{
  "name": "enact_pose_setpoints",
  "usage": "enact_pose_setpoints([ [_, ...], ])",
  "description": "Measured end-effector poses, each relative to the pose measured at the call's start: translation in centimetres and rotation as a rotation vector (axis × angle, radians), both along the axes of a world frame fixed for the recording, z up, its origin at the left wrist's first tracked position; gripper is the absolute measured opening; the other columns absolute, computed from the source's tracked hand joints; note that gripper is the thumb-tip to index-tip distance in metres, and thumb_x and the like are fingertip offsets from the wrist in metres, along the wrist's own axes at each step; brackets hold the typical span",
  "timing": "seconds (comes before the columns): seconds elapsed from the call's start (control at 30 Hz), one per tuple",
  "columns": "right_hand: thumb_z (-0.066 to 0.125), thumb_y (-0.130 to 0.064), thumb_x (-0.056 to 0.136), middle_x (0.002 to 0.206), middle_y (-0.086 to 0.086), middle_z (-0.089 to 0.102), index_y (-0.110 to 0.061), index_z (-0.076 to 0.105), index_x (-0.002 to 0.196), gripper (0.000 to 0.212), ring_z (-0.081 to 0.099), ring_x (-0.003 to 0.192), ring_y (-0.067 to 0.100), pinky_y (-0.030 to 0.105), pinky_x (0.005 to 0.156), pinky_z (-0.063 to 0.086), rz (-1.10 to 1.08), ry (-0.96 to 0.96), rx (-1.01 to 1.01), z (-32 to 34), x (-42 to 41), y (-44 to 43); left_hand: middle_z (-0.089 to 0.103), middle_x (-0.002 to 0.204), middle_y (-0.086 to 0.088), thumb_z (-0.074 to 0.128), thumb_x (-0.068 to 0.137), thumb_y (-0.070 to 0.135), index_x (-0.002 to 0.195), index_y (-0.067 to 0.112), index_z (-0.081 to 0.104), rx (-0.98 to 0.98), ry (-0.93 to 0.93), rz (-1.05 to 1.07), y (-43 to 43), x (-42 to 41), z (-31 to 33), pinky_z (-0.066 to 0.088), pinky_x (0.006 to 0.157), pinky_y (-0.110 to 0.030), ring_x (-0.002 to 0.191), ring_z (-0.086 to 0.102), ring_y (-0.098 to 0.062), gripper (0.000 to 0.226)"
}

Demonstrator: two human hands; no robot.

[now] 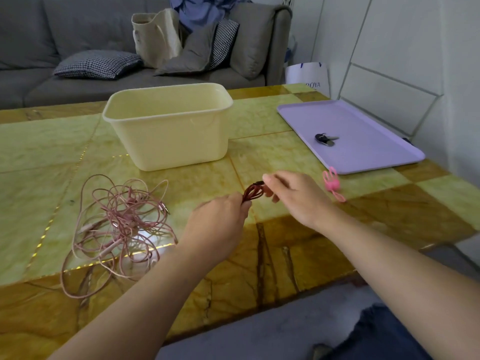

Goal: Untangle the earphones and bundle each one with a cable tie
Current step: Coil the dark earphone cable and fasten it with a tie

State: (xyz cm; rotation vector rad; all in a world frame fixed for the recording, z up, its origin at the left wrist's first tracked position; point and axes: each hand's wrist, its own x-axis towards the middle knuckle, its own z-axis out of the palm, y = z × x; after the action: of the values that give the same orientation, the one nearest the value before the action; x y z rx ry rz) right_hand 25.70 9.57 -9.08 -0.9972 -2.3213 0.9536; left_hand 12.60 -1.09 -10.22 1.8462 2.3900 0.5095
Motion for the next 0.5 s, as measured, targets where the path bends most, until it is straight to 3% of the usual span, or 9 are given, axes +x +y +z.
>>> enact_pose_setpoints([
  [0.1, 0.052, -0.030, 0.094, 0.101, -0.001, 0.063, -0.017, 0.063, 0.094, 0.017, 0.056, 0.098, 0.021, 0.043, 0.088, 0.046, -0.202, -0.080, 0.387, -0.8, 2.0, 1.7, 0.061, 0.087, 0.000, 0.027, 0.101, 0.039, 0.090, 0.019, 0.052, 0.020, -0.120, 0.009, 0.0, 0.6, 0.0, 0.049, 0.074, -0.042, 0.081, 0.059, -0.027, 0.034],
  [0.17, 0.056, -0.024, 0.090, 0.121, 0.004, 0.054, -0.018, 0.061, 0.110, 0.022, 0.045, 0.116, 0.026, 0.041, 0.096, 0.040, -0.306, -0.236, 0.511, -1.5, 3.7, 3.4, 0.061, 0.085, 0.002, 0.027, 0.100, 0.039, 0.089, 0.019, 0.052, 0.020, -0.147, 0.013, -0.2, 0.7, -0.1, 0.049, 0.074, -0.042, 0.079, 0.059, -0.025, 0.034],
  [0.27, 0.052, -0.015, 0.090, 0.134, 0.009, 0.046, -0.014, 0.055, 0.126, 0.036, 0.040, 0.123, 0.031, 0.040, 0.097, 0.038, -0.344, -0.440, 0.444, -2.8, 6.0, 5.6, 0.059, 0.081, 0.003, 0.028, 0.100, 0.039, 0.086, 0.020, 0.051, 0.021, -0.146, 0.007, -0.6, 0.6, -0.1, 0.049, 0.071, -0.041, 0.076, 0.058, -0.024, 0.033],
  [0.33, 0.047, -0.012, 0.093, 0.130, 0.010, 0.051, -0.012, 0.060, 0.121, 0.030, 0.048, 0.116, 0.031, 0.036, 0.091, 0.042, -0.324, -0.458, 0.369, -3.5, 6.7, 6.4, 0.059, 0.080, 0.003, 0.028, 0.100, 0.039, 0.086, 0.020, 0.051, 0.019, -0.140, 0.009, -0.6, 0.5, -0.2, 0.049, 0.070, -0.041, 0.075, 0.058, -0.024, 0.033],
  [0.43, 0.055, -0.009, 0.092, 0.124, 0.009, 0.060, -0.011, 0.067, 0.110, 0.022, 0.061, 0.101, 0.023, 0.029, 0.087, 0.046, -0.311, -0.283, 0.269, -3.3, 6.4, 6.4, 0.057, 0.078, 0.007, 0.029, 0.100, 0.037, 0.083, 0.022, 0.050, 0.037, -0.202, 0.007, -0.7, 0.7, 0.0, 0.047, 0.067, -0.036, 0.073, 0.056, -0.018, 0.031],
  [0.5, 0.063, -0.012, 0.089, 0.125, -0.001, 0.060, -0.013, 0.068, 0.111, 0.023, 0.064, 0.094, 0.010, 0.018, 0.079, 0.046, -0.251, -0.116, 0.110, -2.2, 5.3, 5.5, 0.053, 0.072, 0.011, 0.030, 0.101, 0.034, 0.078, 0.023, 0.049, 0.050, -0.329, 0.016, -0.6, 0.8, 0.5, 0.040, 0.056, -0.025, 0.063, 0.051, -0.009, 0.032],
])
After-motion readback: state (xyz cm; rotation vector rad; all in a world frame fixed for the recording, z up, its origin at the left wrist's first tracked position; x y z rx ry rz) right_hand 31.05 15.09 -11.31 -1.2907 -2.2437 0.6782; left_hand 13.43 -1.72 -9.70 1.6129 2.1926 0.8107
